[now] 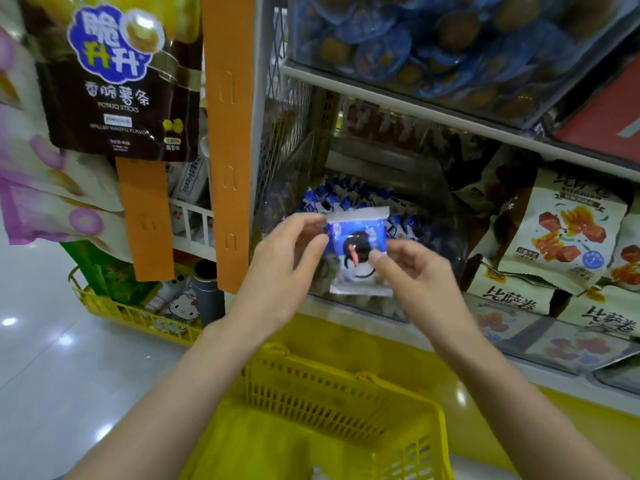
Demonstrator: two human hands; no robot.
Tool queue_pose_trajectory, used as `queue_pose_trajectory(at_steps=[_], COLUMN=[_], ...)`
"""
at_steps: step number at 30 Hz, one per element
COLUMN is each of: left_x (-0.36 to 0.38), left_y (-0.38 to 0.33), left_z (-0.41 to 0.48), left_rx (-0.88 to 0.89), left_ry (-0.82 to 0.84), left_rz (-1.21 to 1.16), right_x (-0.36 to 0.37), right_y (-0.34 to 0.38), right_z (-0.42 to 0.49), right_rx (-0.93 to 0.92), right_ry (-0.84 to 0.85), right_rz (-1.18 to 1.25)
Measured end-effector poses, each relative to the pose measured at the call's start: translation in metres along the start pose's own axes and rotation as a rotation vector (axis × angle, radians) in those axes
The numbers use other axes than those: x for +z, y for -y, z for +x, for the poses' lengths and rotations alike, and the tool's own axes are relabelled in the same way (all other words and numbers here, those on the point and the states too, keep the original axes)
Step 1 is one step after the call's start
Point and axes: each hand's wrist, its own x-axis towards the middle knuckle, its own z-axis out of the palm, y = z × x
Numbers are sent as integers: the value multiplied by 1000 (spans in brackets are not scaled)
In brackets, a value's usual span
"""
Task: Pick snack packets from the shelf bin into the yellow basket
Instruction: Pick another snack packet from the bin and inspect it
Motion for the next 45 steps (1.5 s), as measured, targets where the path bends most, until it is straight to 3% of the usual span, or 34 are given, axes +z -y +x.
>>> queue_pose_trajectory(at_steps=[5,8,15,20,27,33,36,45], left_x=[-3,-1,-1,-1,0,1,2,2], left_y=[26,34,37,35,37,41,41,40], left_z=[13,12,18,17,17,17,18,18], left_rx=[118,150,131,137,169,211,213,207], left_ry=[131,178,165,151,104,72,64,80], left_rz=[595,727,714,696,688,711,715,722], right_x=[9,28,49,61,82,76,78,75], right_y=[7,4,14,14,-6,-10,-12,-18], right_z=[82,116,166,175,173,168,167,166], right_rx=[4,35,244,294,83,197,159,159], right_ry=[-213,-107,193,268,129,260,281,350], right_rz=[-254,-422,-902,-847,-783,-866,-947,-592])
